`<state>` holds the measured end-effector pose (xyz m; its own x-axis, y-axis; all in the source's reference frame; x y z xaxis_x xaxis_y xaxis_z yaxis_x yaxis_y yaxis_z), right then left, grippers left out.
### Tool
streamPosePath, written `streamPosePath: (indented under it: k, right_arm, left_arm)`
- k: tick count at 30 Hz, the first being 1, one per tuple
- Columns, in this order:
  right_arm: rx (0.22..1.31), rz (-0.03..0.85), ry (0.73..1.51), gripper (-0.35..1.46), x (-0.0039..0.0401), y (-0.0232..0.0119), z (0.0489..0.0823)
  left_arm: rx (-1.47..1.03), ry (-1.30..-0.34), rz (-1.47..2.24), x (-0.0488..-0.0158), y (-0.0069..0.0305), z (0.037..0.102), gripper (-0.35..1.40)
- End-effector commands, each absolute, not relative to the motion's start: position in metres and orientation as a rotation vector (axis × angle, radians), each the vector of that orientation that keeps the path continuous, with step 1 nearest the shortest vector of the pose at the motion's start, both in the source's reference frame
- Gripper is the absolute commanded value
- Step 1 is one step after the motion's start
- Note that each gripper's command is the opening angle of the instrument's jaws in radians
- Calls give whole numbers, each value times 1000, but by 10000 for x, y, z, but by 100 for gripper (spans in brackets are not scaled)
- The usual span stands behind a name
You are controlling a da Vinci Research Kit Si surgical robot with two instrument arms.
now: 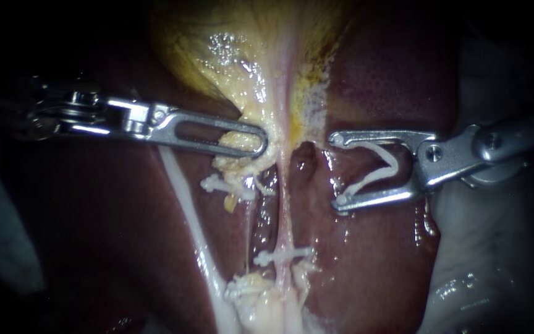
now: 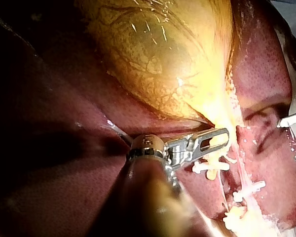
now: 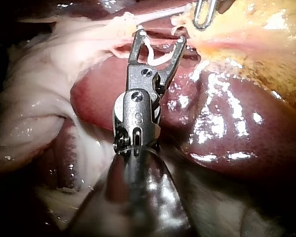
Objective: Clipping second clip right tube
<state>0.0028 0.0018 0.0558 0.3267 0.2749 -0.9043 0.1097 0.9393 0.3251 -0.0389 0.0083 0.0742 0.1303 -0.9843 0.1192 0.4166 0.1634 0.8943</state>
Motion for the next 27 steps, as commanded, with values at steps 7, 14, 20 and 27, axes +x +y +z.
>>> streamPosePath:
  k: [7, 14, 20, 27]
  right_arm:
    - [358, 110, 1241, 50, 28, 17, 558]
    - [362, 107, 1243, 50, 29, 16, 559]
    - [363, 105, 1244, 50, 32, 15, 560]
    - [365, 102, 1249, 50, 38, 11, 563]
  left_arm:
    - [842, -876, -1206, -371, 87, 722, -35]
    - [824, -888, -1241, -335, 101, 682, -35]
    - [819, -899, -1261, -318, 107, 662, -35]
    - [818, -899, -1262, -318, 106, 660, -35]
